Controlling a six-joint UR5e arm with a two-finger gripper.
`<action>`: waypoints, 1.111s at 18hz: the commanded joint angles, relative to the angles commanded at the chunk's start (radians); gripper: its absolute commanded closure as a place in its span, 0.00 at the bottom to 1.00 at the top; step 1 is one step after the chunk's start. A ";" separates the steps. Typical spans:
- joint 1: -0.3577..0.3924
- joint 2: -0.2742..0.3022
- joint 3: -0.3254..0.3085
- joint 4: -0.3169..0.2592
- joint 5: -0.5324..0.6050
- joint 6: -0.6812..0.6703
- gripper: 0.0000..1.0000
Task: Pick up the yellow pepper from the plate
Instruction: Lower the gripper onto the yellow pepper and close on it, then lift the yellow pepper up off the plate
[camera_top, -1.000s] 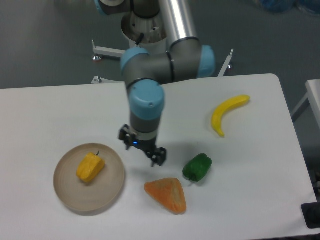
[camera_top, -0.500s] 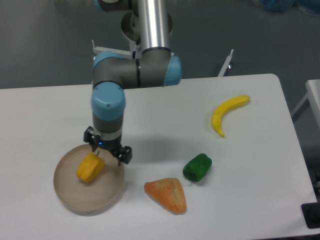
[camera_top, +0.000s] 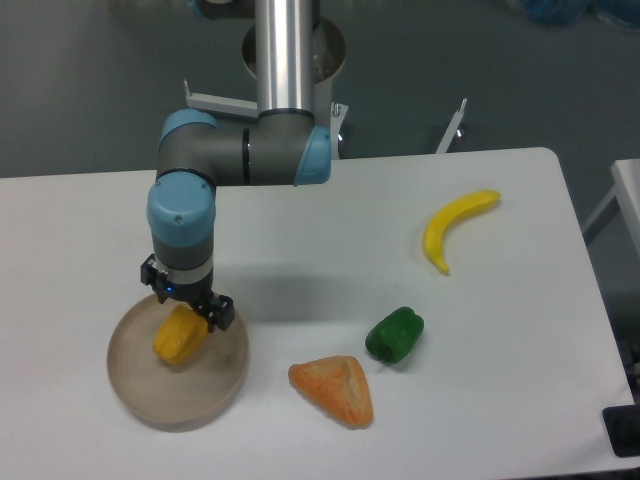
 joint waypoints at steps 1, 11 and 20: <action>-0.003 -0.005 0.002 0.002 0.002 0.000 0.00; -0.003 -0.011 0.009 0.018 0.003 0.011 0.61; 0.024 0.031 0.037 0.008 0.009 0.047 0.63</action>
